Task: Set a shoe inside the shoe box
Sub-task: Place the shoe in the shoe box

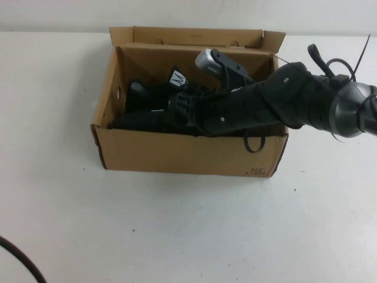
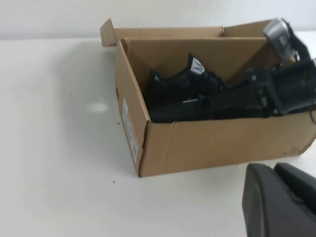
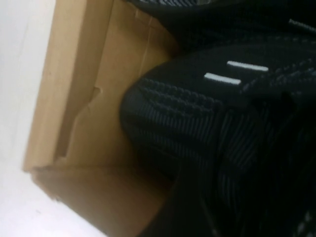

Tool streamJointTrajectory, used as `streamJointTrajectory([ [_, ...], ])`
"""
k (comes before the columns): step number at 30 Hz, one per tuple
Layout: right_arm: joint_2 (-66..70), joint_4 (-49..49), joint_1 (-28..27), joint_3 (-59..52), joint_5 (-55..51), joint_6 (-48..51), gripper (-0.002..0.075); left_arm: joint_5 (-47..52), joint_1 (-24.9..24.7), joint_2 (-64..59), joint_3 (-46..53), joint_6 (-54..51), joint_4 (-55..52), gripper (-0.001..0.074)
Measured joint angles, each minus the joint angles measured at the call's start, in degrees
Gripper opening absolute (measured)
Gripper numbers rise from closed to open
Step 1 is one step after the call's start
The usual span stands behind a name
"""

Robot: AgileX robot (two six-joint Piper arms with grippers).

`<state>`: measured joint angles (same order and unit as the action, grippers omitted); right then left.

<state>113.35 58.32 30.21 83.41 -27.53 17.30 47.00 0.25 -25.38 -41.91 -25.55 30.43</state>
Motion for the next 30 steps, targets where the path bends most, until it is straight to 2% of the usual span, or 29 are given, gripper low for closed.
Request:
streamJointTrajectory([
  [17, -9.5, -26.3, 0.0, 0.0, -1.3, -0.8, 0.0529, 2.6, 0.0, 0.0, 0.0, 0.0, -1.7, -0.0001],
  [24, -15.4, -31.6, 0.0, 0.0, -1.9, -0.8, 0.0525, 3.7, 0.0, 0.1, 0.0, 0.0, -2.1, -0.0001],
  [27, -17.9, -34.5, 0.0, 0.0, -3.3, -0.8, 0.0472, 4.2, 0.0, 0.4, 0.0, 0.0, -2.3, -0.0001],
  [30, -21.1, -39.6, 0.0, 0.0, -4.2, -0.8, 0.0331, 6.0, 0.0, 0.6, -1.2, -0.7, -2.4, -0.0001],
])
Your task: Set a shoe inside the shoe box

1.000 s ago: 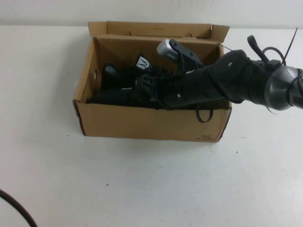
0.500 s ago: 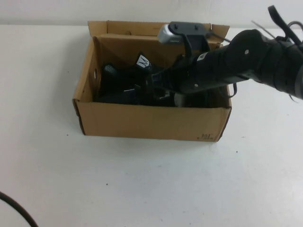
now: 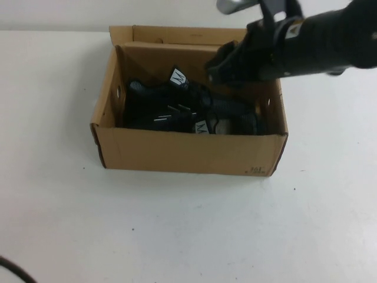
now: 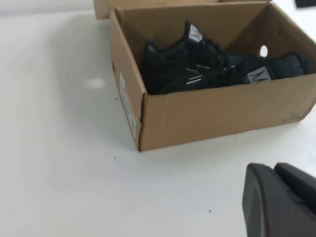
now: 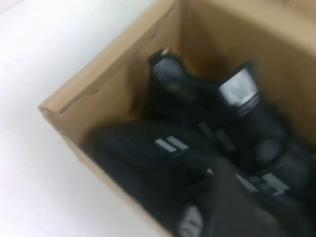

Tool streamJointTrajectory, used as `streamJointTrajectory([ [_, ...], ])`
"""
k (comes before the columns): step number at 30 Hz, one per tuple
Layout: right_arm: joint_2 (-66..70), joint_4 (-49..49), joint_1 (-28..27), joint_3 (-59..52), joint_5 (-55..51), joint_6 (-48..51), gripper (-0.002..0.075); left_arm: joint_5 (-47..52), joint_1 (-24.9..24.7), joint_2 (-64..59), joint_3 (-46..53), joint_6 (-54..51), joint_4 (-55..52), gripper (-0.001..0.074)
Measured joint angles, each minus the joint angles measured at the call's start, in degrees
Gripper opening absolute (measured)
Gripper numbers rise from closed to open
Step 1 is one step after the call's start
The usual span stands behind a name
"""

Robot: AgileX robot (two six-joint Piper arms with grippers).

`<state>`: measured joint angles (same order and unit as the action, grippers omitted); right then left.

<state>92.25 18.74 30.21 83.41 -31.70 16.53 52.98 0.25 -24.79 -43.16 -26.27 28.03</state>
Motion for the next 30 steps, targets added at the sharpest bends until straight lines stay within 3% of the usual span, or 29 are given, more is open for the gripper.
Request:
streamJointTrajectory([
  [2, -2.8, -3.0, 0.0, 0.0, -0.3, 0.0, 0.0179, 1.1, -0.2, 0.3, -1.9, -1.9, -0.1, -0.0001],
  [4, -5.9, -4.6, 0.0, 0.0, -0.5, 0.0, 0.0077, 1.5, -0.9, 1.3, -3.8, -3.7, -0.1, -0.0001],
  [7, -10.5, -5.9, 0.0, 0.0, -0.5, 0.0, 0.0012, 1.7, -2.9, 3.7, -5.7, -5.9, -0.1, -0.0001],
  [12, -19.1, -9.4, 0.0, 0.0, -2.2, 0.0, -0.0011, 0.0, -4.7, 8.9, -6.3, -3.9, -4.3, -0.0001],
  [18, -31.1, -12.1, 0.0, -0.9, -3.7, -3.4, -0.0015, -5.6, -4.7, 10.1, -3.4, 14.8, -17.6, -0.0001],
  [21, -38.0, -17.3, 0.0, -3.6, -3.1, -8.6, -0.0015, -7.8, -4.7, 10.1, -0.5, 18.9, -20.3, -0.0001],
  [30, -57.6, -26.8, 0.0, -23.9, -6.3, -20.1, -0.0015, -13.4, -5.0, 10.1, 3.8, 12.1, -18.3, -0.0001],
])
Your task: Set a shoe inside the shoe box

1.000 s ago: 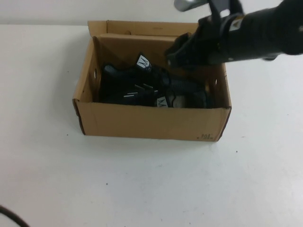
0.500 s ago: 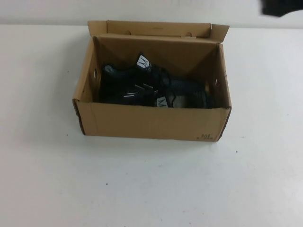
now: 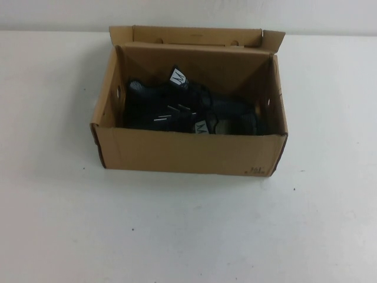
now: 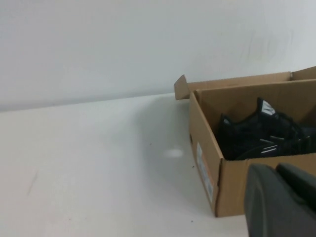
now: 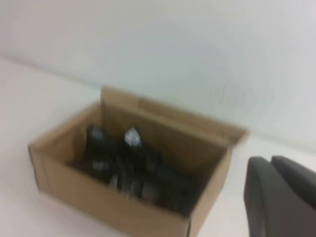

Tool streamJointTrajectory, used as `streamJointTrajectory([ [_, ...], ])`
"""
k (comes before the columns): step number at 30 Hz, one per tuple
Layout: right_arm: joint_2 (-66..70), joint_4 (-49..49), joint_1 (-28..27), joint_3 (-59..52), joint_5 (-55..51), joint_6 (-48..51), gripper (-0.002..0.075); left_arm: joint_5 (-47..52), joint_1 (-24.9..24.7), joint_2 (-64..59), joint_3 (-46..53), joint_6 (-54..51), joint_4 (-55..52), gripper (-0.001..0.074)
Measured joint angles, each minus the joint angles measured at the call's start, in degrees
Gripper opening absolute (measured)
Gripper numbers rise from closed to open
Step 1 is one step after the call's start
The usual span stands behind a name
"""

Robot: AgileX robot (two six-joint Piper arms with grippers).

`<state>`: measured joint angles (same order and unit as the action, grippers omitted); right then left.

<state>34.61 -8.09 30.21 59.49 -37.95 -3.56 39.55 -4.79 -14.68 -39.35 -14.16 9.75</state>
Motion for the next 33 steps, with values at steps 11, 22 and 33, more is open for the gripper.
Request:
streamJointTrajectory([
  [11, -16.9, -2.7, 0.0, -33.8, 11.6, -5.0, -0.0015, -1.3, 0.0, -2.5, 0.2, -1.8, 6.2, -0.0001],
  [22, -18.0, -3.4, 0.0, -42.9, 14.7, -5.0, -0.0015, -1.2, 0.0, -2.7, 0.2, -0.7, 6.6, -0.0001],
  [33, -18.0, -3.4, 0.0, -42.9, 15.0, -5.0, -0.0015, -1.2, -0.1, -2.7, 0.2, -0.7, 6.6, -0.0001],
])
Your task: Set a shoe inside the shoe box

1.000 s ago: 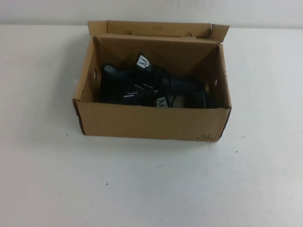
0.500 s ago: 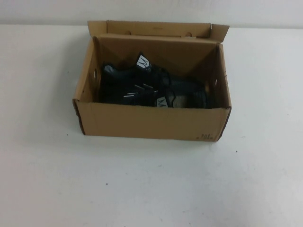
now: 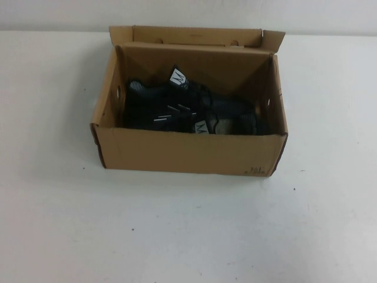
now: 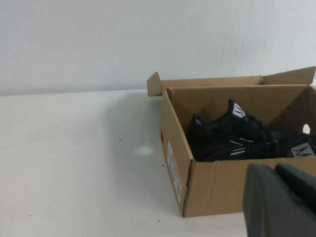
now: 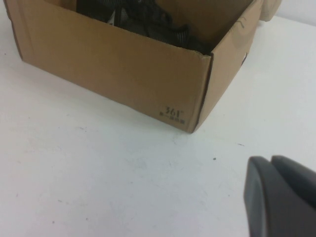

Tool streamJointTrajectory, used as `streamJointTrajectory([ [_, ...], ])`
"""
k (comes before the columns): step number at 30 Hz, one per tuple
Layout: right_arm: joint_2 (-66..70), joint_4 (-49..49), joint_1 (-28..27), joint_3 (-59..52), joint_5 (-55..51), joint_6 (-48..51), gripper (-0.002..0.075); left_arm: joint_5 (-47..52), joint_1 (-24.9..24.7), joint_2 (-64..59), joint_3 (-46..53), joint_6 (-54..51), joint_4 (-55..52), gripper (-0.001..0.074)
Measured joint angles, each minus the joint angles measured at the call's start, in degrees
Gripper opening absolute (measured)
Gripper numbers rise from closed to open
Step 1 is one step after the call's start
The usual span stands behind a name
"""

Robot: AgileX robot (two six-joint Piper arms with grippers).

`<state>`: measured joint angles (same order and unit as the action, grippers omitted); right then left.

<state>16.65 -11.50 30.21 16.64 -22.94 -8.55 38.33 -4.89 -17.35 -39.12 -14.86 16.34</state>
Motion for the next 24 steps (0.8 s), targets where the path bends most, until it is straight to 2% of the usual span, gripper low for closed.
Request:
streamJointTrajectory([
  [11, 0.0, 0.0, 0.0, 0.0, 0.0, 0.0, -0.0015, 0.0, 0.0, 0.0, 0.0, 0.0, 0.0, -0.0001],
  [19, 0.0, 0.0, 0.0, 0.0, 0.0, 0.0, -0.0015, 0.2, 0.0, 5.3, 0.3, -0.1, 2.9, -0.0001],
  [24, 0.0, 0.0, 0.0, 0.0, 0.0, 0.0, -0.0015, -4.5, 0.0, 10.3, 6.6, -0.8, 7.2, -0.0001],
])
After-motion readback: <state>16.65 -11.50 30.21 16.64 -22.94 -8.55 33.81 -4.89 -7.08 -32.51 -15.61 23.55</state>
